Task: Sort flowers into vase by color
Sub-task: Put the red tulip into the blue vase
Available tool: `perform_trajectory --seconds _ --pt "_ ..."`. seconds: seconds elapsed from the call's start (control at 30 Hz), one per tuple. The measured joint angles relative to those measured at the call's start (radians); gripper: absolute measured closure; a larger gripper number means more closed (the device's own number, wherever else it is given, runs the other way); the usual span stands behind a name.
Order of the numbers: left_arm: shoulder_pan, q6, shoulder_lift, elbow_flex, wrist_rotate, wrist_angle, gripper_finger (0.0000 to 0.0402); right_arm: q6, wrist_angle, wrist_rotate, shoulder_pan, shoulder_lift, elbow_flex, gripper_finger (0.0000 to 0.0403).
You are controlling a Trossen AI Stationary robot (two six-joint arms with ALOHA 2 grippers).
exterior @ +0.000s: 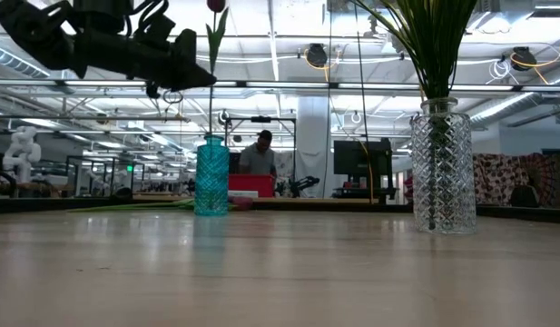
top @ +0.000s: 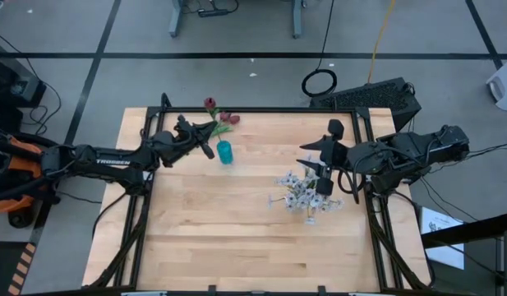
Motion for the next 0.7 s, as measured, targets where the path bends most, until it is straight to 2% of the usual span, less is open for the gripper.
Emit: perform_trajectory --seconds 0.3,0.5,0.7 --pt "0.0 -0.059 0.0 -0.012 0.008 -0.034 0.0374 0.001 0.001 0.014 0.0 0.0 0.0 0.0243" --pt "0.0 -0.081 0.0 -0.012 0.065 -0.058 0.0373 0.002 0.001 0.014 0.0 0.0 0.0 0.0243" --pt "0.0 -0.131 0.032 -0.012 0.073 -0.059 0.0373 0.004 0.001 0.014 0.0 0.0 0.0 0.0243"
